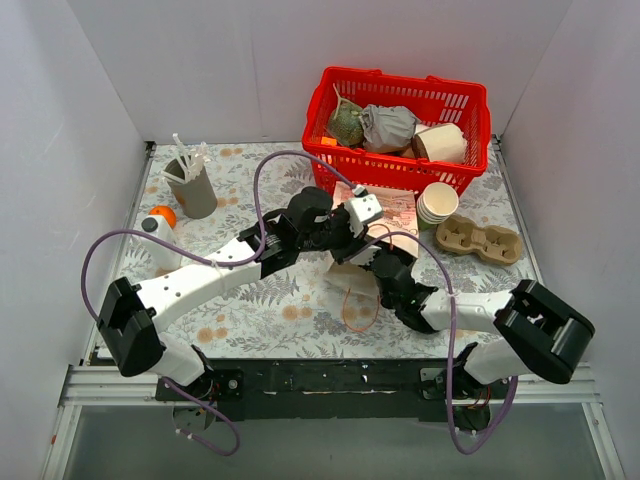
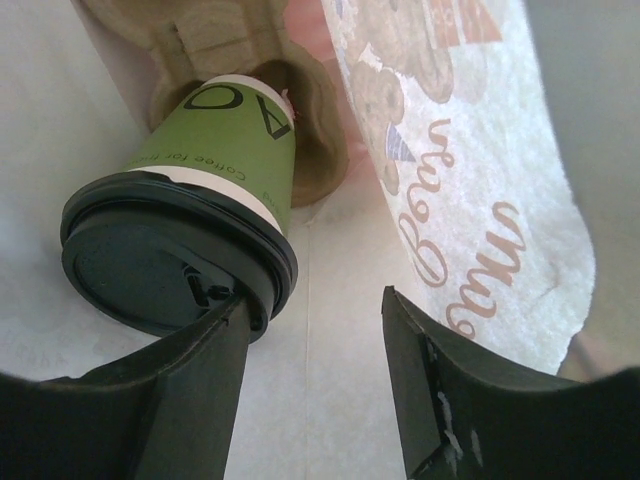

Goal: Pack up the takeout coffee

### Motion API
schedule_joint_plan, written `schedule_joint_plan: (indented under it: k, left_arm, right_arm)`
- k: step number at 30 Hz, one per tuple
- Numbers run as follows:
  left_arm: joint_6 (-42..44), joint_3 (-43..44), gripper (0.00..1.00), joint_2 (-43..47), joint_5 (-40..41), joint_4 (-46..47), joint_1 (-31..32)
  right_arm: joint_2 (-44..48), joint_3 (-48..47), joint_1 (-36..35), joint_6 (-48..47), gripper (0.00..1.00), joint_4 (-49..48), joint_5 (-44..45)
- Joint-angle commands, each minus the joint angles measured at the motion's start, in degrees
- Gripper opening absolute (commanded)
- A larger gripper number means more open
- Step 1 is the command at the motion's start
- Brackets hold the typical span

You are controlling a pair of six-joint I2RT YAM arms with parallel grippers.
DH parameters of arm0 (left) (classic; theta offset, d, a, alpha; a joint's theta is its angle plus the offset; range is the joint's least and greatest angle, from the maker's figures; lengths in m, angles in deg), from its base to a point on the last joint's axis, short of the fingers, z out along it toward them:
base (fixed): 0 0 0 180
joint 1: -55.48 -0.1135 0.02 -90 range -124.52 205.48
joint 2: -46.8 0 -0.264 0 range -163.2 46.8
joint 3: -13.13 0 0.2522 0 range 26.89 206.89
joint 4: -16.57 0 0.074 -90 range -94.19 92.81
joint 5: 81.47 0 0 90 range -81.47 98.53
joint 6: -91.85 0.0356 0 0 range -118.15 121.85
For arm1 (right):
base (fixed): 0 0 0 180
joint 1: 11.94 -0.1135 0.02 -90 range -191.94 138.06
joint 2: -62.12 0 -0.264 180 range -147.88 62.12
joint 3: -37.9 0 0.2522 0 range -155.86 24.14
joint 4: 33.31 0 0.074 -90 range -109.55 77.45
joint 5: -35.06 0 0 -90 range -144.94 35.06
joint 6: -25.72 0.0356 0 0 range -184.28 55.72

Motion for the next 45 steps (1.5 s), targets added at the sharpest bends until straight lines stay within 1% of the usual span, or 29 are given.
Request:
schedule_joint_plan:
  k: [1, 2, 3, 4, 6, 7, 9, 15, 19, 24, 28, 32, 34, 37, 41, 45]
  left_arm:
    - [-3.44, 1.02, 0.0, -1.9, 1.99, -5.76, 0.2]
    - [-4.23, 1.02, 0.0, -1.73, 1.99, -5.76, 0.29]
    - [-4.33, 0.94, 0.0, -1.73, 1.99, -5.41, 0.29]
    - [-4.5, 0.76, 0.0, -1.64, 2.25, -5.23, 0.29]
    - [-5.03, 0.58, 0.0, -1.73, 2.52, -5.06, 0.2]
    - [-5.38, 0.67, 0.0, -1.9, 2.78, -5.06, 0.29]
    - [-5.82, 1.02, 0.0, -2.16, 2.69, -5.05, 0.29]
    - [-6.44, 1.11, 0.0, -1.9, 1.99, -5.06, 0.2]
    - [-7.23, 1.29, 0.0, -1.64, 2.87, -5.06, 0.29]
    - [-7.67, 1.64, 0.0, -1.46, 3.57, -4.97, 0.29]
    - [-8.37, 1.64, 0.0, -1.37, 4.27, -4.97, 0.2]
    - [-8.99, 1.81, 0.0, -1.37, 4.36, -4.88, 0.2]
    - [-9.51, 2.16, 0.0, -1.37, 4.54, -4.97, 0.2]
    - [-10.39, 2.43, 0.0, -1.2, 4.71, -5.32, 0.29]
    - [-12.15, 2.6, 0.0, -0.76, 4.89, -5.67, 0.2]
    - [-14.78, 4.71, 0.0, -0.93, 6.38, -7.33, 0.2]
  right_arm:
    - [6.63, -7.1, 0.24, 13.07, 0.64, 9.0, -0.18]
    - [8.64, -7.62, 0.24, 15.0, 0.64, 12.34, -1.42]
    - [9.71, -8.24, -0.19, 18.42, 0.69, 17.51, -2.73]
    - [10.76, -8.33, -0.37, 19.76, 0.69, 19.82, -5.53]
    - [13.75, -7.98, -0.81, 22.3, 0.71, 24.04, -8.36]
    - [14.54, -7.81, -0.9, 22.75, 0.72, 24.94, -10.2]
    - [16.39, -7.63, -1.16, 23.72, 0.73, 26.61, -10.83]
    - [19.12, -7.98, -1.78, 24.95, 0.73, 28.99, -9.78]
    - [21.05, -9.38, -2.74, 26.79, 0.74, 31.62, -11.53]
    - [25.7, -13.6, -3.19, 35.47, 0.74, 39.69, -14.25]
    - [31.06, -13.26, -3.27, 39.62, 0.73, 40.68, -20.57]
    - [36.68, -12.82, -3.27, 40.51, 0.73, 40.24, -26.37]
    - [38.01, -12.73, -3.27, 40.33, 0.73, 39.54, -31.1]
    - [40.12, -13.34, -3.27, 42.34, 0.73, 39.36, -35.25]
    - [42.14, -15.27, -3.27, 44.89, 0.72, 40.15, -38.69]
    - [44.16, -16.76, -3.27, 49.11, 0.71, 41.03, -35.89]
